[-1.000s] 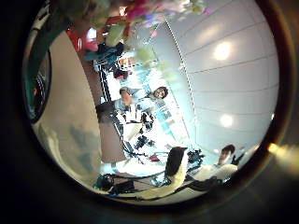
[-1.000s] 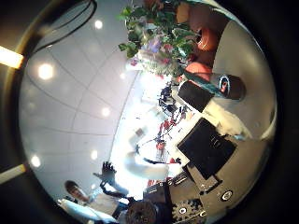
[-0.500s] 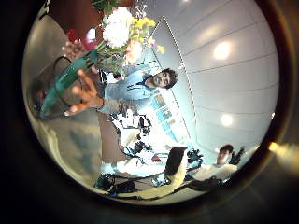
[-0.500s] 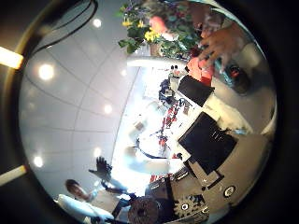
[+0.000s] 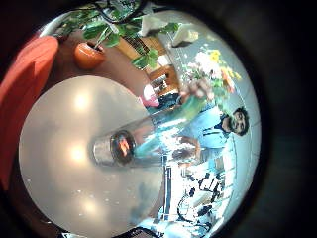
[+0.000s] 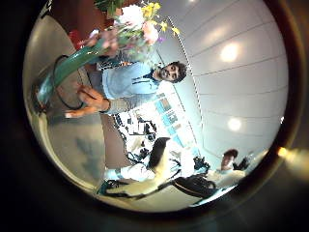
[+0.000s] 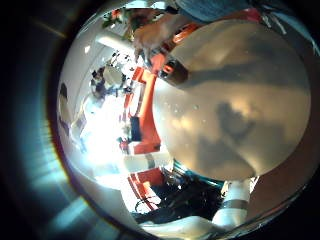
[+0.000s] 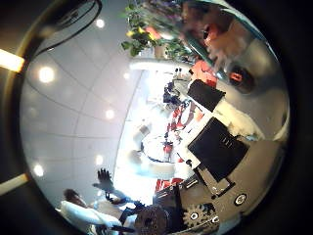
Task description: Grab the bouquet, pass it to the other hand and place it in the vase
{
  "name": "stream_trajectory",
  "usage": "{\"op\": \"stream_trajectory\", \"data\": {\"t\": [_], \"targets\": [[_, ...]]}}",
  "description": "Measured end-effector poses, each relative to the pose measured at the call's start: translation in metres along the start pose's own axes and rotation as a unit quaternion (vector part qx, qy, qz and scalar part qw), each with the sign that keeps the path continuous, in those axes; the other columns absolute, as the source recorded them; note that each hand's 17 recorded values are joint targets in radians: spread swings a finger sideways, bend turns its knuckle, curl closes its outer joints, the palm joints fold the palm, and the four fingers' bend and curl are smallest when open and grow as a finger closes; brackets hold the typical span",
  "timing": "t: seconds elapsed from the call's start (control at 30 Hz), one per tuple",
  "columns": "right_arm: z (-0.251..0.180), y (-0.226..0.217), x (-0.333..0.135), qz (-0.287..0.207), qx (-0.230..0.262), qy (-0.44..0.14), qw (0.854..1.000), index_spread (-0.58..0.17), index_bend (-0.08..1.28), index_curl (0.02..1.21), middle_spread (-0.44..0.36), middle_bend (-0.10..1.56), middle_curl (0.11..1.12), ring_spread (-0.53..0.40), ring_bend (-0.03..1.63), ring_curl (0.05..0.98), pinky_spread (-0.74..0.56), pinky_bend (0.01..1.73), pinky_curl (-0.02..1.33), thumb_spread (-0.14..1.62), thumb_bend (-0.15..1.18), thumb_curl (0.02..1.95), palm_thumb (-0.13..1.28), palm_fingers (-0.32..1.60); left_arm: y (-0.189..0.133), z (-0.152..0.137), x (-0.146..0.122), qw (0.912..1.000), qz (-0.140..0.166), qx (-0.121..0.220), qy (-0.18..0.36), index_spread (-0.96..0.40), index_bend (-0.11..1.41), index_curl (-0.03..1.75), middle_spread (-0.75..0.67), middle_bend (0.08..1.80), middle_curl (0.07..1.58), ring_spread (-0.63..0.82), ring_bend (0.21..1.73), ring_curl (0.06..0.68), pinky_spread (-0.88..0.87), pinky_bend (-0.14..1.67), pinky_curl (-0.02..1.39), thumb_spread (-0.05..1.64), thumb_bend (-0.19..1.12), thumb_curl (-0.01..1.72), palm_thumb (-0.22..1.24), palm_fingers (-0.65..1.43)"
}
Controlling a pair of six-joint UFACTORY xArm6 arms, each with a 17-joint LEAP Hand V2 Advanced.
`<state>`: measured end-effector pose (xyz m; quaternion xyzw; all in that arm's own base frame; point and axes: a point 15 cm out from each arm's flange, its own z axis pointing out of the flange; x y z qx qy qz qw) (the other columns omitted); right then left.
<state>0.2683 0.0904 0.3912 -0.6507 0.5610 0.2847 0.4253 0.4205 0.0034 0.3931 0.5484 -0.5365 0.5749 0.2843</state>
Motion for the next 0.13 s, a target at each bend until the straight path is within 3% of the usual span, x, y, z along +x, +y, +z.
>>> {"op": "stream_trajectory", "data": {"t": [0.13], "targets": [[-0.0009,0.0094,0.0100,0.003,-0.022,0.030,0.999,-0.405,0.20,0.44,-0.082,0.24,0.39,-0.017,0.57,0.133,0.47,0.52,0.07,0.96,-0.02,0.58,0.87,0.56,0.0000,0.0000,0.0000,1.0000,0.000,0.000,0.000,0.16,0.27,0.37,0.36,0.28,0.33,0.54,0.47,0.180,0.53,0.15,0.25,1.00,0.00,0.38,0.43,0.21]]}}
